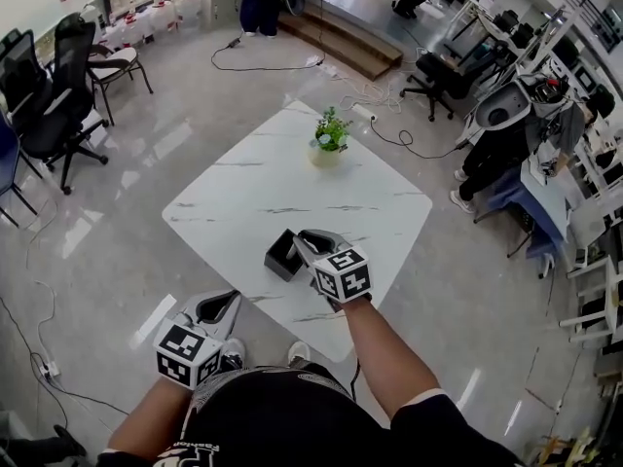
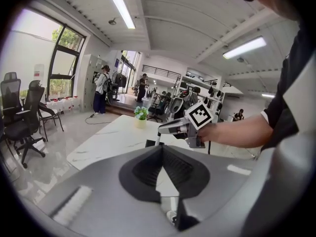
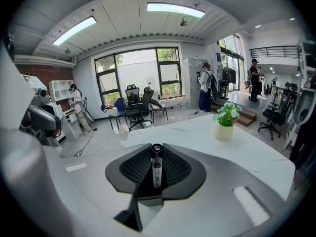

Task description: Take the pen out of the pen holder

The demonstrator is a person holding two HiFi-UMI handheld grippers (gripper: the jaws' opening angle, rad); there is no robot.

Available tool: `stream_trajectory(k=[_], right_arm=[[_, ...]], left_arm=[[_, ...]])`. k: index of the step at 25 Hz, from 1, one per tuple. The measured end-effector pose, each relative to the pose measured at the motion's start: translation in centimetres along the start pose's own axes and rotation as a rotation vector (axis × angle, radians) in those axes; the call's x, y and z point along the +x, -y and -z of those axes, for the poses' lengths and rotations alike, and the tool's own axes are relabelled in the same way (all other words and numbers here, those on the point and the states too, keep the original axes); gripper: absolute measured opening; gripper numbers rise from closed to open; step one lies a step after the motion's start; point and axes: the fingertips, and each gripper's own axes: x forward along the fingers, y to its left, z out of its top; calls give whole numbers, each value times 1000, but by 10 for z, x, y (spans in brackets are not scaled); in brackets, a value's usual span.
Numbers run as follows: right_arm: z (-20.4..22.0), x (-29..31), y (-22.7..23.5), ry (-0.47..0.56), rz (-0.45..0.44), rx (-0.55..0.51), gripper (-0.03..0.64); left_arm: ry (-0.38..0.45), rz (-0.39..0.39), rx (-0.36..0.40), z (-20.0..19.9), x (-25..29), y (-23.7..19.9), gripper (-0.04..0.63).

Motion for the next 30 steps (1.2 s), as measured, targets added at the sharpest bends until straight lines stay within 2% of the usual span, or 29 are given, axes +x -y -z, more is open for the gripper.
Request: stream_trajectory(k=[11, 18, 30], right_arm=[[-46, -72, -16, 193, 14, 20, 66], [-57, -119, -24, 285, 48, 44, 66], [-28, -171, -35, 306, 109, 96, 66]], left_arm=[[45, 52, 40, -23, 15, 11, 57], [81, 88, 68, -39, 21, 21, 57], [87, 146, 129, -52, 28, 42, 57]])
